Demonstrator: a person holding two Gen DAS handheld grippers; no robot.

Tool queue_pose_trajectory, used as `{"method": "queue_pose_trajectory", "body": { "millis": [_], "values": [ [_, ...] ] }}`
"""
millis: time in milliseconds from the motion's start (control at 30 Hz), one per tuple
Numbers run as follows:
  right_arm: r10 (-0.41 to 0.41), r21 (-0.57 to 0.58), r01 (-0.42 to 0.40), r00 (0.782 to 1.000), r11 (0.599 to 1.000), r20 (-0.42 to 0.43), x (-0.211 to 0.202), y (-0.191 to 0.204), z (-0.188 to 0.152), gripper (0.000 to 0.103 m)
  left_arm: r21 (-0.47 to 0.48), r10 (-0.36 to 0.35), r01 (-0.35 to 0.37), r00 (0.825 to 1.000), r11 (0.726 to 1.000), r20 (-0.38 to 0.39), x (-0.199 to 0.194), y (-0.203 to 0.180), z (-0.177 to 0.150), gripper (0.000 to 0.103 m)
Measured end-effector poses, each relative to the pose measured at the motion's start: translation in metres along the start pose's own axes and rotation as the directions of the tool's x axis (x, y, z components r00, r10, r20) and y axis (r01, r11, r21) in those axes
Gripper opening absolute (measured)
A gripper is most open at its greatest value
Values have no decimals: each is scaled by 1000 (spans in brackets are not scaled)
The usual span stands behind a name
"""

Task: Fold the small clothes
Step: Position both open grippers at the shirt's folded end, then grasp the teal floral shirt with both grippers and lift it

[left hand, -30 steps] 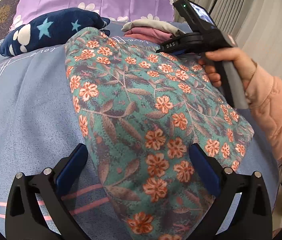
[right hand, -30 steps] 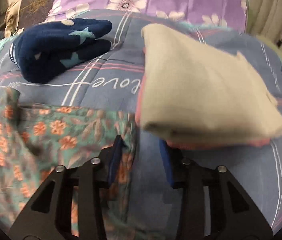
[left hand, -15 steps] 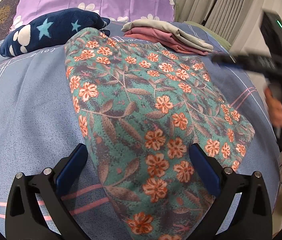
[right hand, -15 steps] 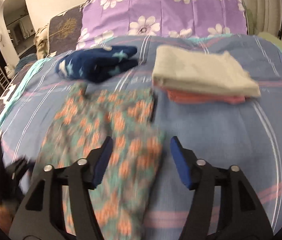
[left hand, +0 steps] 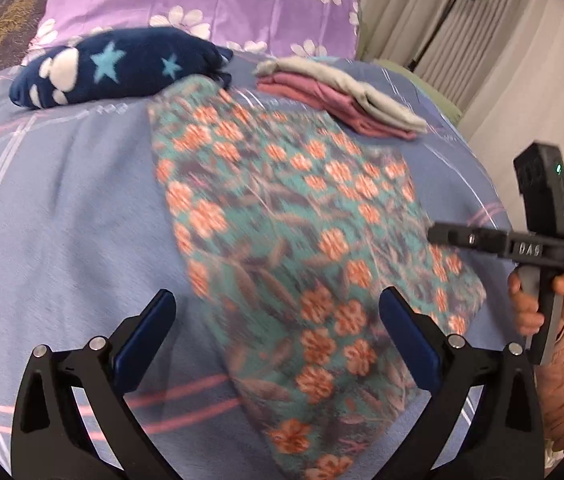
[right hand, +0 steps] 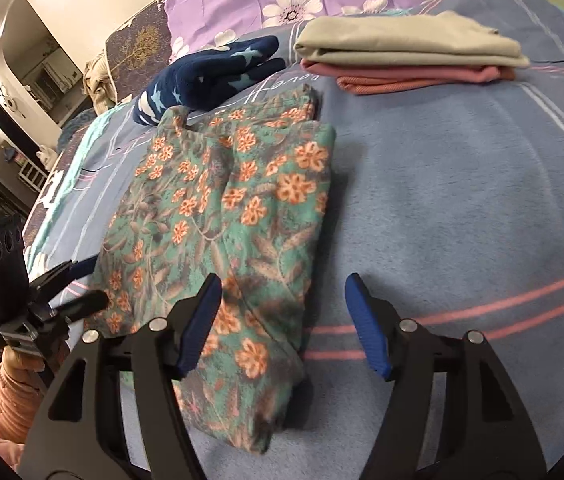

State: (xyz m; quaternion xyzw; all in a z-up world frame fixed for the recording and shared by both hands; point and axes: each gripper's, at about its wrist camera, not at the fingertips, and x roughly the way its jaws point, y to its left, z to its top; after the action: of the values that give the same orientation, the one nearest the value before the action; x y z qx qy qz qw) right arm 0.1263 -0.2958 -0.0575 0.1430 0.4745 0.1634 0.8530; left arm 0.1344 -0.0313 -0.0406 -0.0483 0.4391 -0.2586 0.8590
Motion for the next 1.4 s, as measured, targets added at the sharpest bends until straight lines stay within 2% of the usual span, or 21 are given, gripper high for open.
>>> {"method": "queue_pose_trajectory", "body": {
  "millis": [167,567,767,900,967,1000,1033,1067,1133,1233,1333,1400],
  "values": [
    [20,-14,-20,1000,1000,-12,15,2,10,70,6,30,-30,1000,1000,3,0,12,18,102],
    [21,-72,-23,999,997,-28,34,7,32,70,8,-2,3,999,1000,-50,29,21,34,102],
    [47,-96,-50,998,994,-38,47,7,47,68,-74,-159,154,985,985,-73,51,37,47,102],
    [69,-79,-73,996,994,-48,60,7,64,56,-190,-294,280,954,941,-50,64,53,63,100],
    [79,-83,-84,995,993,-60,65,9,67,43,-216,-320,303,946,928,-46,69,56,69,80],
    [84,-87,-89,994,992,-65,66,11,67,39,-213,-308,290,950,933,-54,71,56,71,58],
    [84,-95,-90,994,991,-65,66,13,67,33,-197,-275,258,959,946,-66,72,55,71,32],
    [69,-117,-74,996,990,-50,62,19,65,29,-177,-246,230,967,957,-70,71,54,71,22],
    [41,-153,-43,999,987,-14,54,29,61,24,-138,-206,197,977,971,-54,62,48,72,17],
    [8,-201,3,998,980,56,34,47,57,21,-23,-122,122,992,992,-11,41,25,75,15],
    [11,-225,19,991,974,130,6,61,54,20,104,-64,59,997,993,43,15,-6,79,15],
    [14,-242,33,982,970,190,-19,70,50,20,158,-52,39,996,987,77,-4,-20,82,14]
  ]
}}
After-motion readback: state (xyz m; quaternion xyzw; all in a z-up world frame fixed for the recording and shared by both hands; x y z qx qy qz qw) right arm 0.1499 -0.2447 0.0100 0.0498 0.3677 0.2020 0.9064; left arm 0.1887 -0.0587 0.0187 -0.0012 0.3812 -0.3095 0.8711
